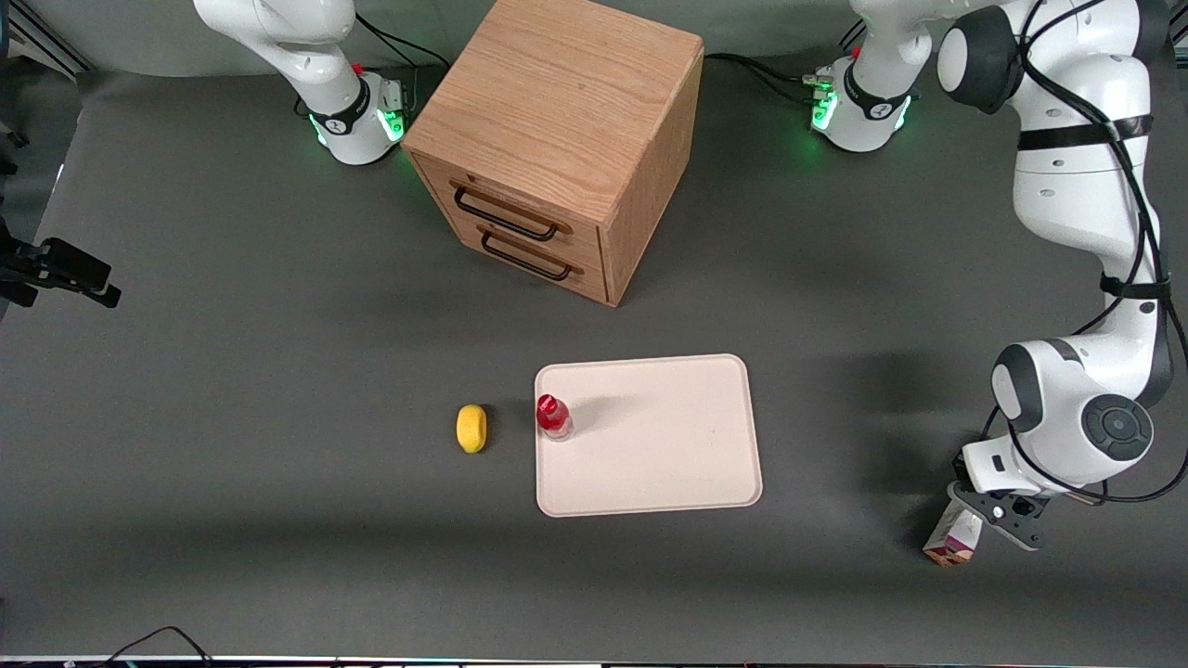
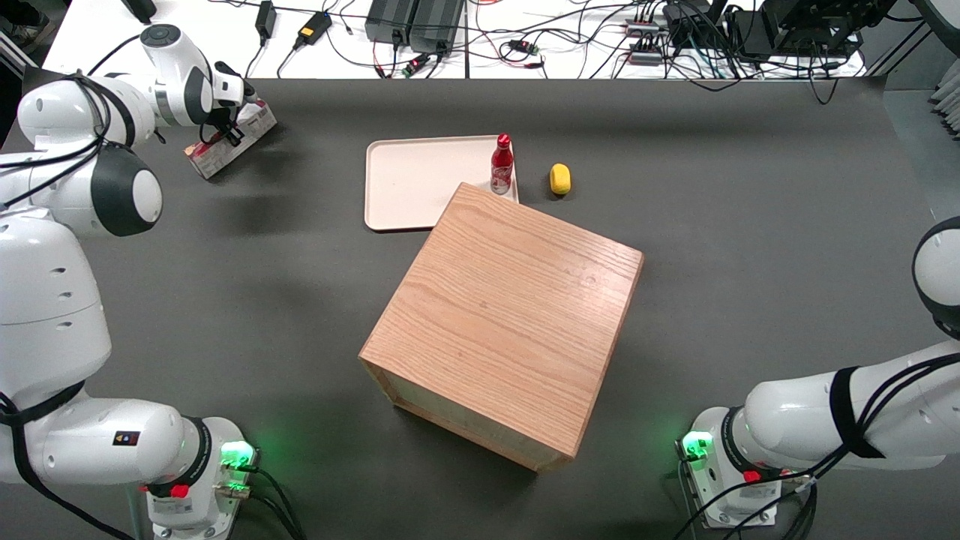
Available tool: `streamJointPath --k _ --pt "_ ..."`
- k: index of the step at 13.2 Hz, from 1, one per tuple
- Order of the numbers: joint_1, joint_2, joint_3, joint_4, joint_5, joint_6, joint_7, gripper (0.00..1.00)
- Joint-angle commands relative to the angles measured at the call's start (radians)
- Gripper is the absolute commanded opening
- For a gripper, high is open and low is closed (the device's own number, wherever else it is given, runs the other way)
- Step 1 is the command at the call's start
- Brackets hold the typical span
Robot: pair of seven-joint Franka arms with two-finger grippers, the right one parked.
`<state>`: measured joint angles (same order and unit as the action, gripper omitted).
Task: Place red cookie box on tray
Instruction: 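Lift the cookie box upright with the left gripper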
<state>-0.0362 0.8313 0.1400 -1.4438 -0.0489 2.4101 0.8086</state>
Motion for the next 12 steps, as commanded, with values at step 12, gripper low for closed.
streamJointPath --k 12 --pt "-0.033 -0.524 0.000 0.127 0.029 -0.886 -0.029 0.00"
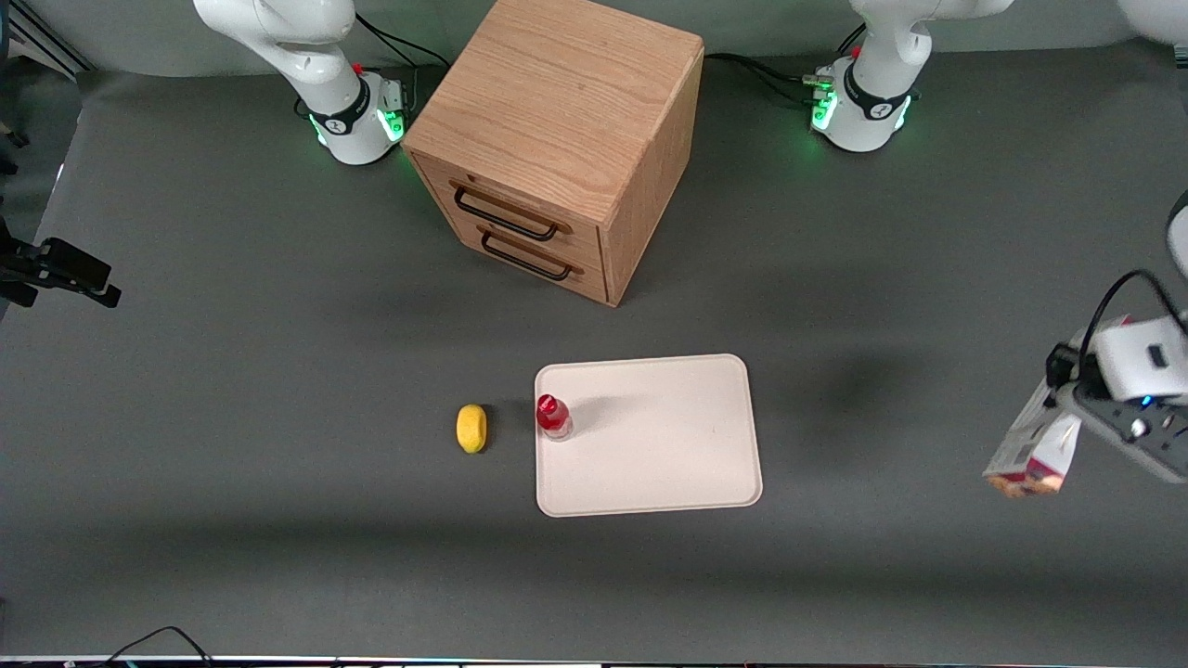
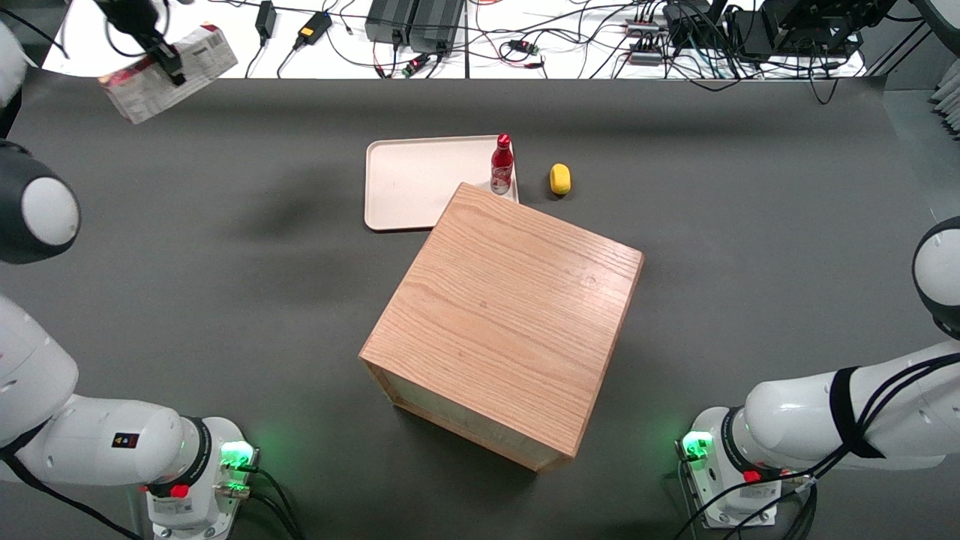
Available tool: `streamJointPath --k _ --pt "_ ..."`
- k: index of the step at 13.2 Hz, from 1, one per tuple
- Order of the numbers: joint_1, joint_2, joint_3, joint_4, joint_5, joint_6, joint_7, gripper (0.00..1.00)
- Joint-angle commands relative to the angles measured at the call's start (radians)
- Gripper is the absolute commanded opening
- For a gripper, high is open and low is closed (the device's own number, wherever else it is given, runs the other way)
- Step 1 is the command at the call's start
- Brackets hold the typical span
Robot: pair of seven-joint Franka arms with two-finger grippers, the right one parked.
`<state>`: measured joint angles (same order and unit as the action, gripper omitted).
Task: Place red cookie box on tray
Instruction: 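Lift the cookie box upright with the left gripper, then carry the box over the white tray and lower it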
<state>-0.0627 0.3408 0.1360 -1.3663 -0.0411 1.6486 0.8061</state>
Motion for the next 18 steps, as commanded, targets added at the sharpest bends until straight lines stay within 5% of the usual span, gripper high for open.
streamJointPath --k 1,4,12,18 --pt "-0.006 -0.043 0.004 0.071 0.024 -0.183 -0.048 0.00" --pt "-0.008 -0.055 0.001 0.075 0.029 -0.188 -0.092 0.00" --pt "-0.011 0.015 -0.355 0.021 0.066 0.026 -0.939 0.00" --pt "-0.037 0.217 -0.509 0.006 0.223 0.302 -1.413 0.00"
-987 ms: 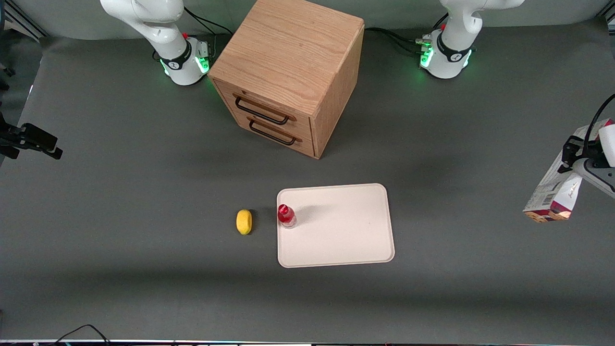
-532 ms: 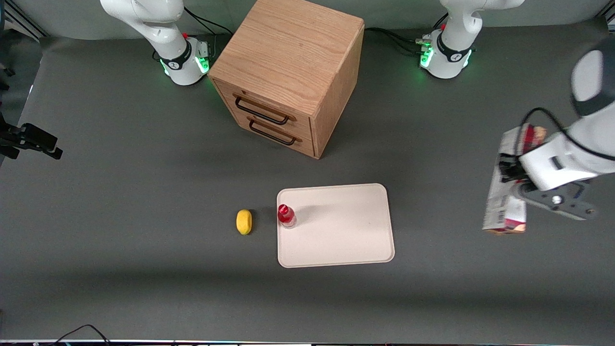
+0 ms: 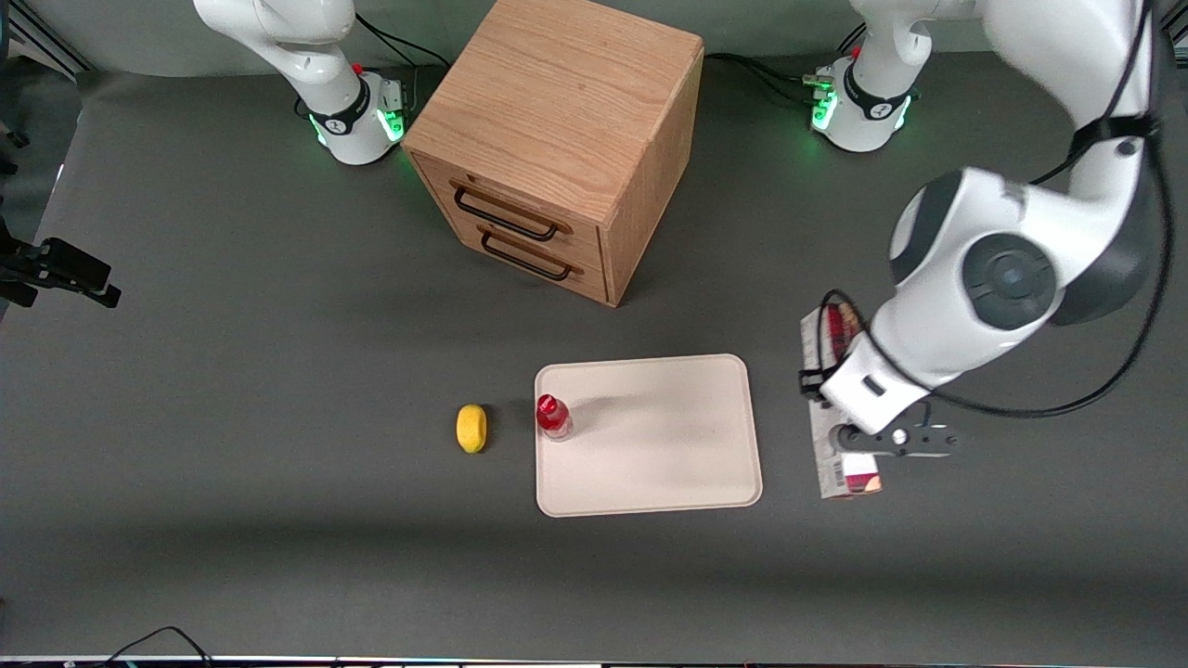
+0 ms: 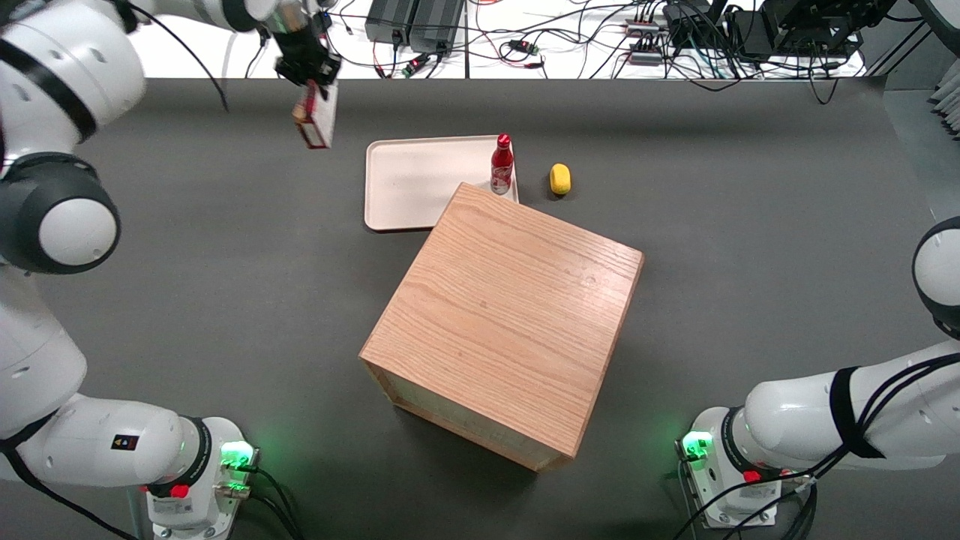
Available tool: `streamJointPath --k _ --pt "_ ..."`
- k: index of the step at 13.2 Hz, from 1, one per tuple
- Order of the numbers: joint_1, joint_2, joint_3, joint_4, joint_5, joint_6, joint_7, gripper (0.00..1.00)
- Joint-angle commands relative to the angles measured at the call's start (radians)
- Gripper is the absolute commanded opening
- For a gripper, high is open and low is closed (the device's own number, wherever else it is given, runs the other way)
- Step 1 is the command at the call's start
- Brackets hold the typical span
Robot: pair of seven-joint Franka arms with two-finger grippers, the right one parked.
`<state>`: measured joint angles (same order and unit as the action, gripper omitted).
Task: Place red cookie box on tray
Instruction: 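Carry the box over the white tray and lower it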
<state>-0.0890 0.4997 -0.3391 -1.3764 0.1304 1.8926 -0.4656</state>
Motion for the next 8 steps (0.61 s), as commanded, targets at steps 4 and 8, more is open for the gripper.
streamJointPath --k 4,8 --pt "-0.032 0.181 -0.081 -0.018 0.186 0.176 -0.258 0.00" --pt "-0.048 0.194 -0.084 -0.113 0.225 0.278 -0.261 0.00"
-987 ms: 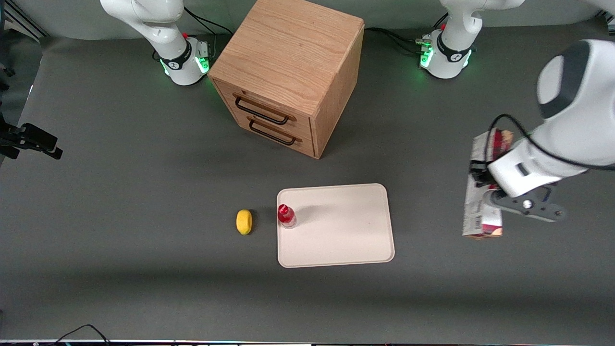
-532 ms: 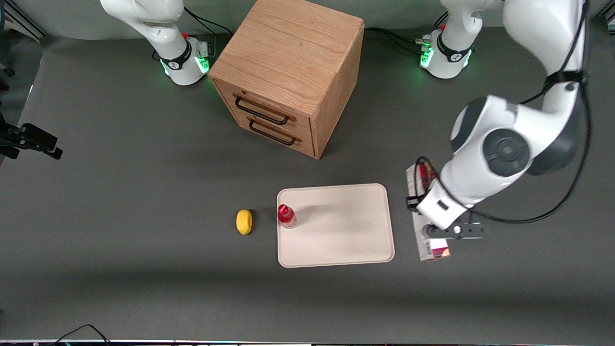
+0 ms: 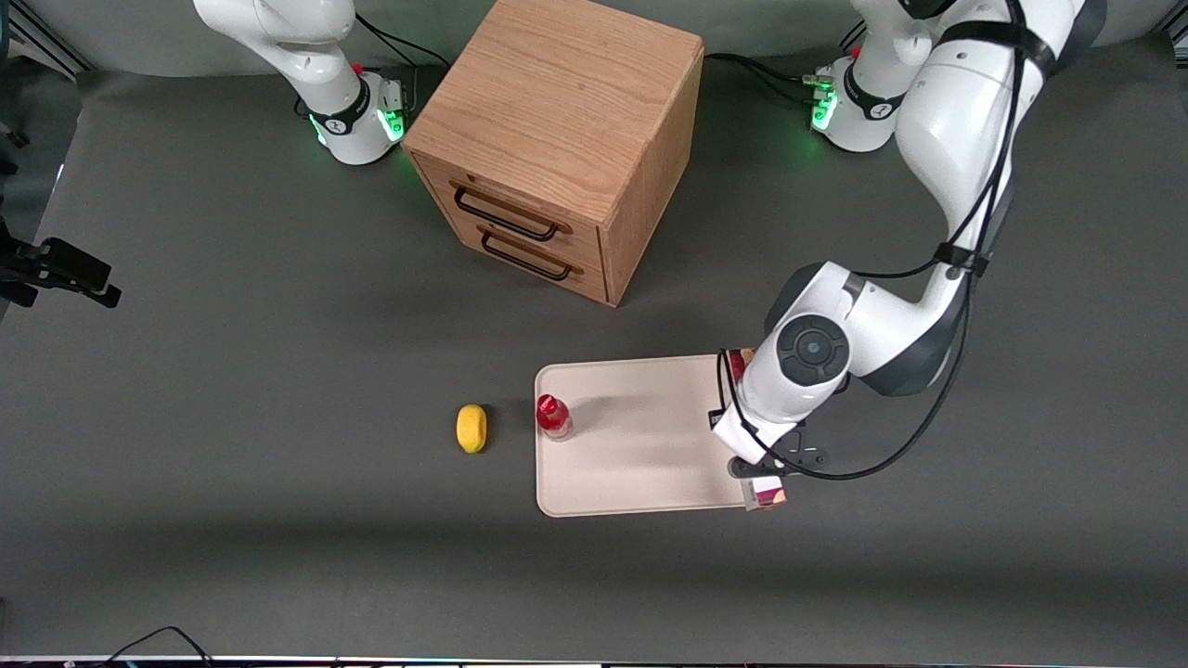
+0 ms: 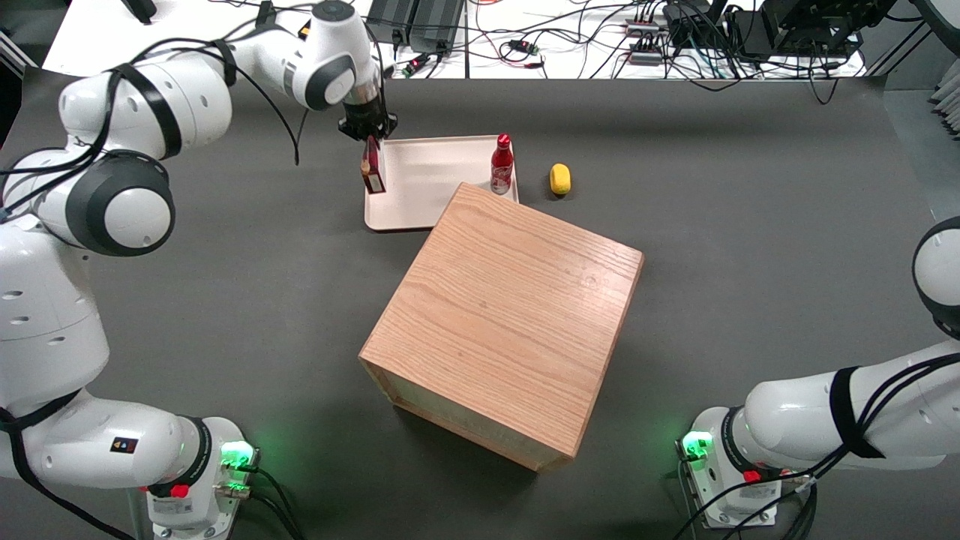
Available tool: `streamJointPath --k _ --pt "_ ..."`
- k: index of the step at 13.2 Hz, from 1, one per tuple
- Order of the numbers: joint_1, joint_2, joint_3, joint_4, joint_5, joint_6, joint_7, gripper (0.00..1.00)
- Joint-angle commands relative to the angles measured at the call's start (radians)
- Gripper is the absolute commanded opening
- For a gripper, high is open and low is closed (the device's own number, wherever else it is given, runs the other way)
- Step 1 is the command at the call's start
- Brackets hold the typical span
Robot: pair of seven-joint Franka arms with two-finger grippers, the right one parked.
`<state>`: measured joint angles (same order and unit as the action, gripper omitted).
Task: Place red cookie box on tray
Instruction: 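Carry the box over the white tray and lower it, then open the left gripper to release the box onto the tray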
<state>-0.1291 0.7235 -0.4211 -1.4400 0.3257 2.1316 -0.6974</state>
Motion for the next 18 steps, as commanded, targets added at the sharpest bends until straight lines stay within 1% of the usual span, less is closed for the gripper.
streamJointPath --k 1,2,4,7,10,11,12,13,18 --pt "-0.013 -0.024 -0.001 -0.072 0.030 0.089 -0.040 0.00" --pt "-0.014 -0.006 -0.001 -0.079 0.033 0.126 -0.068 0.00" --pt "-0.015 0.023 -0.001 -0.079 0.077 0.139 -0.077 0.00" --pt "-0.015 0.062 -0.001 -0.080 0.091 0.149 -0.083 0.00" --pt "-0.018 0.063 -0.004 -0.080 0.090 0.140 -0.083 0.00" --pt "-0.020 0.063 -0.005 -0.080 0.090 0.140 -0.082 0.06" --pt "-0.020 0.065 -0.005 -0.080 0.090 0.142 -0.082 0.57" --pt "-0.020 0.063 -0.005 -0.080 0.091 0.140 -0.080 1.00" --pt "-0.020 0.056 -0.005 -0.079 0.090 0.134 -0.077 1.00"
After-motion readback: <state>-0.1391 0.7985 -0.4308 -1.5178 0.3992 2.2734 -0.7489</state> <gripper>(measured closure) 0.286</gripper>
